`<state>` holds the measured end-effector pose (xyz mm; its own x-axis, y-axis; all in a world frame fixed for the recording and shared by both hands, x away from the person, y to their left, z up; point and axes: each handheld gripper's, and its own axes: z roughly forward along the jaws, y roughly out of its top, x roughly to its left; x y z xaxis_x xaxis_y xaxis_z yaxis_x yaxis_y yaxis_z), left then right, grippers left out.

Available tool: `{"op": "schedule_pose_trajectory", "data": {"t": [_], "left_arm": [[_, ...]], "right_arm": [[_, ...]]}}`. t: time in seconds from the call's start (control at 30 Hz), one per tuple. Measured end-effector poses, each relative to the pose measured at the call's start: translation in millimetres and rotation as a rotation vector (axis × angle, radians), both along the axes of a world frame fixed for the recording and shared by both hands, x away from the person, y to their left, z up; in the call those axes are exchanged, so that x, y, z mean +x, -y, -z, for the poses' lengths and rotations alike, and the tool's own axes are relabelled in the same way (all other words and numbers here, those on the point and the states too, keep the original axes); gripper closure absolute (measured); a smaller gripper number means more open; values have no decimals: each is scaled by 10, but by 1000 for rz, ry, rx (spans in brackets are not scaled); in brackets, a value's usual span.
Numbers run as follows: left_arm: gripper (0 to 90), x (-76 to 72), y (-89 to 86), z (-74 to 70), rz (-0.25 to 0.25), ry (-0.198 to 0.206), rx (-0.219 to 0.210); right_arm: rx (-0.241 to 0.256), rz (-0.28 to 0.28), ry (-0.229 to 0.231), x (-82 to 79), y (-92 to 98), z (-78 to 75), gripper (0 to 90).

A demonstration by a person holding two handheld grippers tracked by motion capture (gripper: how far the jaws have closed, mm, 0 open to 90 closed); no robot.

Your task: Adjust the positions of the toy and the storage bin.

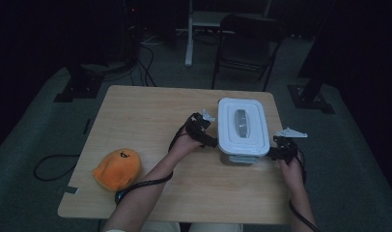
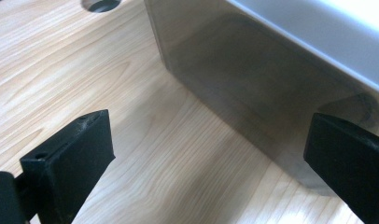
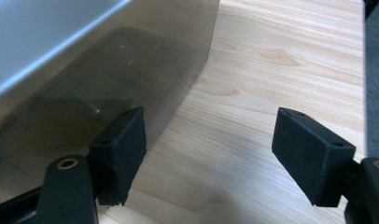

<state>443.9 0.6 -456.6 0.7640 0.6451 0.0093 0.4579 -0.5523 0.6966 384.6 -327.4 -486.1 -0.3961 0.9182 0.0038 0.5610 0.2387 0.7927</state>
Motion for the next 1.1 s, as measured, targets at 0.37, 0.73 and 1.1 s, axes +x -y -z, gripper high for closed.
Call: {"op": "schedule_pose_trajectory", "data": {"t": [0.37,0.73,1.1], "left_arm": [[20,-146,-378,-28,-35,-5,2],[20,-277,-769,-14,-87,9,-9],[19,-232,-922,71,-85,11,2]], "right_arm": [[-15,-75,17,27,-355,-33,261],[20,-161,32,-48,-672,-37,261],[12,-172,44,-21,-790,16,203]]}}
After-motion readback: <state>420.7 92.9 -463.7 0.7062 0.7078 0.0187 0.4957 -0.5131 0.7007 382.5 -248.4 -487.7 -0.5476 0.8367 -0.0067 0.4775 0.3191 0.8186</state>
